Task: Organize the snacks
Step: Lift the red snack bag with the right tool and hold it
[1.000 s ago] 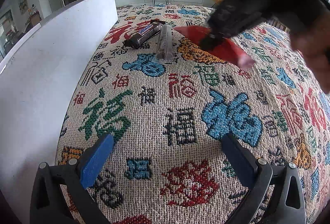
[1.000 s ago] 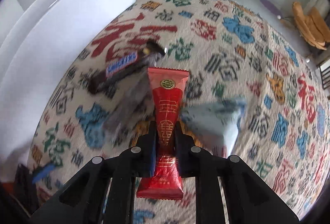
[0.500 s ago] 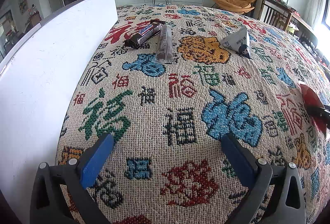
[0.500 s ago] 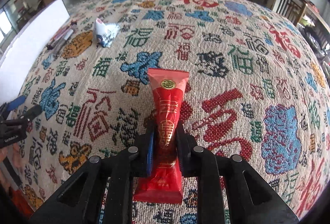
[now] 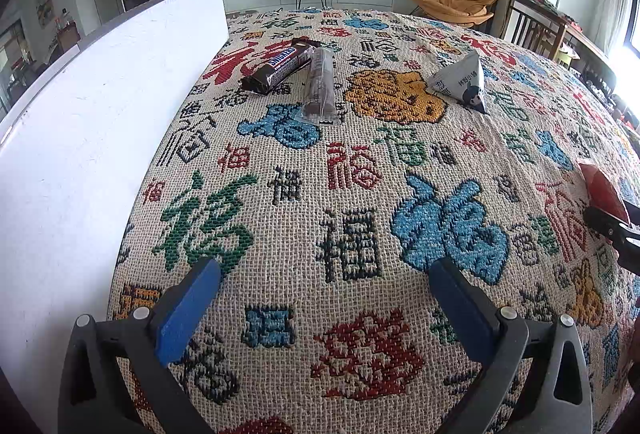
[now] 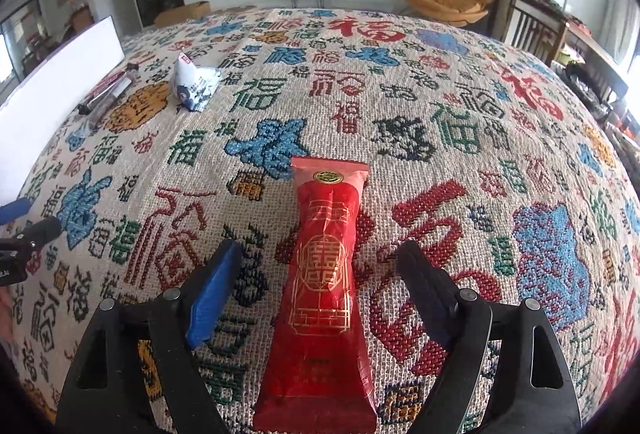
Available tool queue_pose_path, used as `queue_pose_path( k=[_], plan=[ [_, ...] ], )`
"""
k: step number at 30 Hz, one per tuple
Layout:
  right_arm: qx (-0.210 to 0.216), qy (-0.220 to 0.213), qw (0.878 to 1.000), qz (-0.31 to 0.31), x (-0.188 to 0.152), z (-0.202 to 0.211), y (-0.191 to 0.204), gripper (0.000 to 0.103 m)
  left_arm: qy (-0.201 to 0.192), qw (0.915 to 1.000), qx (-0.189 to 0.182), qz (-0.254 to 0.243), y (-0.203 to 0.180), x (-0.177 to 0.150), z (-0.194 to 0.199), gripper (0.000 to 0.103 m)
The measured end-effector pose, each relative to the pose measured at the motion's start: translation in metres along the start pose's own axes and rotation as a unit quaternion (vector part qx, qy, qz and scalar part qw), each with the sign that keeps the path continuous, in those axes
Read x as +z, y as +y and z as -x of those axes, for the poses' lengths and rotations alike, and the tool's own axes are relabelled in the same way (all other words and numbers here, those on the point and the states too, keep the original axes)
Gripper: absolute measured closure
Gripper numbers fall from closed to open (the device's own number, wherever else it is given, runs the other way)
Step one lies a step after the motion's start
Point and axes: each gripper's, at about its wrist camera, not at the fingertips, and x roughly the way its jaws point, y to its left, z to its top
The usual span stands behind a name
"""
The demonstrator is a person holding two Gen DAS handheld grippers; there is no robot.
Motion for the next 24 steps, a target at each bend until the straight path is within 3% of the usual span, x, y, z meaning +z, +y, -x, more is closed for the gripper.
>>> queue_pose_path(
  k=[24],
  plan=[
    [-0.002,0.0,1.0,-0.002,-0.0011,-0.0006,-0.0002,0.018,0.001,1.0,-0.008,-0.005,0.0011,-0.0001,0.0,0.0]
  ],
)
